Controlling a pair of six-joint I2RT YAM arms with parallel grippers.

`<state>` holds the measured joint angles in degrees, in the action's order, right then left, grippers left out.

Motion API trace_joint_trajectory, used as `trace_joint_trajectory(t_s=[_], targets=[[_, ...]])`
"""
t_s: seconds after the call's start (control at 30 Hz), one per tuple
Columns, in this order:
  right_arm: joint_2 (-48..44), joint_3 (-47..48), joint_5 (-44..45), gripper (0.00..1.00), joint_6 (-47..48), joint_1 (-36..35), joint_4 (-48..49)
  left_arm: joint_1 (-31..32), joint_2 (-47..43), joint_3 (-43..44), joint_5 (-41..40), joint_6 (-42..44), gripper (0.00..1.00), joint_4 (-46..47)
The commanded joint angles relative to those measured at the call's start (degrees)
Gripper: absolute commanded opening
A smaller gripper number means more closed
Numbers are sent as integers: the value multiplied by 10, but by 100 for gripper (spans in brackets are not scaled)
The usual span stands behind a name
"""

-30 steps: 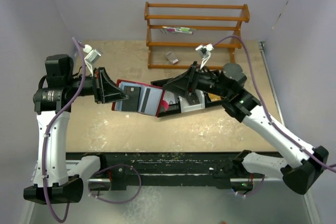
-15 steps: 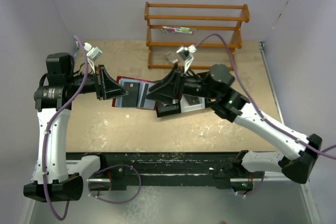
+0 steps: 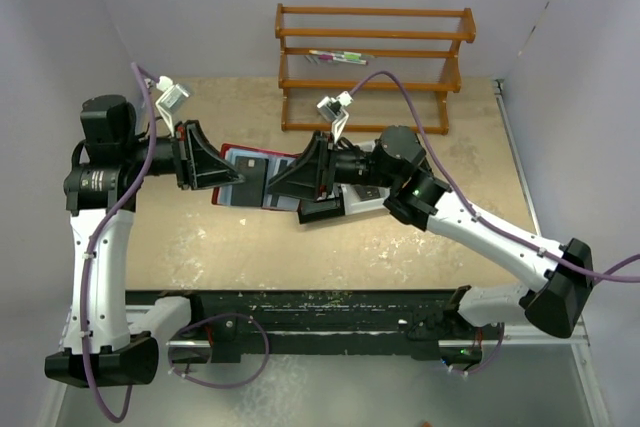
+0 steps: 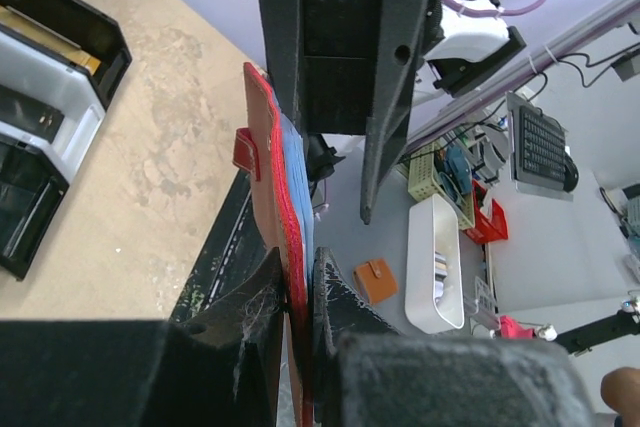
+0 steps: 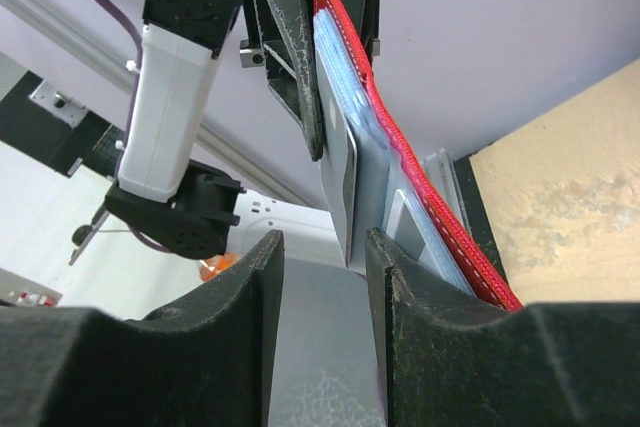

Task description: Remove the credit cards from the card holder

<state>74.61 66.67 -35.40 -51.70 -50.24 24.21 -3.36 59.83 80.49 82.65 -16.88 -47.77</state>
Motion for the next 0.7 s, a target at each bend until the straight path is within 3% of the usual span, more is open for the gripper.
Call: trace_joint_trajectory(t_s=[0.0, 0.47, 0.67], targets=[[5, -5, -23, 40, -29, -1, 83, -2, -19, -2, 65, -52, 0, 62], [29, 9, -48, 25, -68, -2, 155, -3, -20, -10, 55, -64, 2, 74], [35, 18, -34, 22, -52, -6, 126, -3, -17, -4, -7, -28, 4, 40]])
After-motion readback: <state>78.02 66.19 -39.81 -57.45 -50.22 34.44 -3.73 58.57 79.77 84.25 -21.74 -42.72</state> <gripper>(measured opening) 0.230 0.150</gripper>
